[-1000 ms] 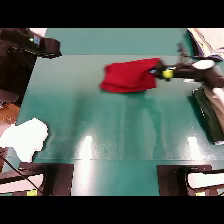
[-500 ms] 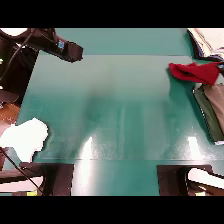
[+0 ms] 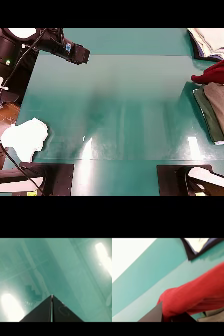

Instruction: Fold the shirts.

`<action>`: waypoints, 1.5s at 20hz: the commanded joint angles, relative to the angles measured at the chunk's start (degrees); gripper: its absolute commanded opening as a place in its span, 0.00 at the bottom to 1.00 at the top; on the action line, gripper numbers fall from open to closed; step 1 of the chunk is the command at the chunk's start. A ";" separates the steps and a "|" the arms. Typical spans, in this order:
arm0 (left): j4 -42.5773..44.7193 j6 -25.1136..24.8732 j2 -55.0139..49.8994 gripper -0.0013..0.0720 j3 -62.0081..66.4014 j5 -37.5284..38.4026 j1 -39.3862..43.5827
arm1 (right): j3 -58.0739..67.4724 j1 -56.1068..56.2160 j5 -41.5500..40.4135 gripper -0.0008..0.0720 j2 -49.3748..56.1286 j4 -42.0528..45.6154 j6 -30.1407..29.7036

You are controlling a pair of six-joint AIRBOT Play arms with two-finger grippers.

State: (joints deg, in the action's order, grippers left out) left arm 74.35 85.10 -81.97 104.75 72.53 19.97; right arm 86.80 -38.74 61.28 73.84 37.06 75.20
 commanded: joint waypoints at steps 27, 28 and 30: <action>0.09 -1.09 -0.04 0.05 -0.02 0.17 0.04 | -12.39 -0.59 23.32 0.71 -15.85 41.79 12.35; 0.04 -1.09 -0.02 0.05 0.00 0.98 0.04 | -12.37 2.03 23.04 0.65 -15.85 38.77 12.35; 0.02 -1.09 -0.02 0.05 0.00 0.85 0.04 | -12.37 8.07 22.25 0.33 -15.85 35.91 12.33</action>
State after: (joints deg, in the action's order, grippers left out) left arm 74.39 84.07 -82.00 104.75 73.19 19.97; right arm 74.76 -36.99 84.14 58.13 79.88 87.33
